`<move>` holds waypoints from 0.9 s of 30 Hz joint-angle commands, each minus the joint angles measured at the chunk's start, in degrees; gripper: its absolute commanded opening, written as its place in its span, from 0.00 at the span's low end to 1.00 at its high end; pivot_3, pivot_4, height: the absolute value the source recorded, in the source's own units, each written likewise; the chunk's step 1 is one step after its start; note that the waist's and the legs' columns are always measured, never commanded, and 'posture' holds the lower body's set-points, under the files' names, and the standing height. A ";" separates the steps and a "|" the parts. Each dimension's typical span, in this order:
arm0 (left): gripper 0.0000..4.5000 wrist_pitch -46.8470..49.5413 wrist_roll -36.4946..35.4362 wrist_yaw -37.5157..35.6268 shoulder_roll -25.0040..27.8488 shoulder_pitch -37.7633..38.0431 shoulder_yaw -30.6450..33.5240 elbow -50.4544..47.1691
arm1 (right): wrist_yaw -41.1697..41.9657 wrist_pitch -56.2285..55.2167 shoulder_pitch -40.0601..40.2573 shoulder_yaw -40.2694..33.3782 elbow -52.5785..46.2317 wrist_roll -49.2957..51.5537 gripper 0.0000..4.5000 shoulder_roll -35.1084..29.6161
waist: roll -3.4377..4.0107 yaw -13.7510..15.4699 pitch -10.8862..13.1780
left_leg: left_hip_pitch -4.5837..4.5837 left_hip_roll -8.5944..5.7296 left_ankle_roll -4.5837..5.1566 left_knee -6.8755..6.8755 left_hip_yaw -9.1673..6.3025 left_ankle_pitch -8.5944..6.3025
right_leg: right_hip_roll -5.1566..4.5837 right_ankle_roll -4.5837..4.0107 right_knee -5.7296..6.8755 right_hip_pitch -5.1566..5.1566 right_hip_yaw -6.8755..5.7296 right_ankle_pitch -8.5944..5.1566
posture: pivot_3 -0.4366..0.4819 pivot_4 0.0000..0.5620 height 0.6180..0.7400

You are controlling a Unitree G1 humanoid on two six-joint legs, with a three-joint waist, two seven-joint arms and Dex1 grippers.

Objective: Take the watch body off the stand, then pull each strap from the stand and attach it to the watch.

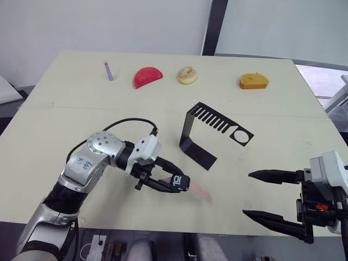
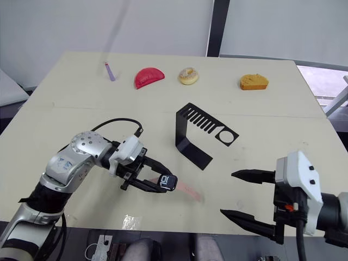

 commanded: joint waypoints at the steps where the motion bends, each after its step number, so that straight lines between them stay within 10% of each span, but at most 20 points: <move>1: 0.35 -3.96 3.65 1.70 -1.15 1.81 -1.83 0.20 | 0.01 -2.26 0.84 1.44 -1.61 -2.22 1.00 0.43 | 0.00 -0.03 0.00 | -0.01 0.00 0.00 -0.01 0.00 0.00 | 0.00 0.01 0.00 0.00 0.00 0.00 | 0.48 0.27 0.98; 20: 0.35 -0.16 17.84 12.97 -5.41 6.23 -10.23 1.41 | 1.93 -10.03 5.73 9.50 -2.66 -17.14 1.00 1.88 | -0.01 -0.19 0.00 | 0.03 0.02 0.00 0.00 0.01 0.00 | 0.01 0.01 0.04 0.01 0.01 0.00 | 0.48 0.27 0.98; 27: 0.99 4.39 6.40 5.07 2.57 6.40 1.72 -1.52 | 5.60 -12.09 8.03 6.46 -0.12 -20.35 1.00 2.70 | -0.01 -0.38 0.00 | 0.03 0.06 0.00 0.00 0.02 0.00 | 0.03 -0.01 0.06 -0.01 0.00 -0.01 | 0.48 0.27 0.98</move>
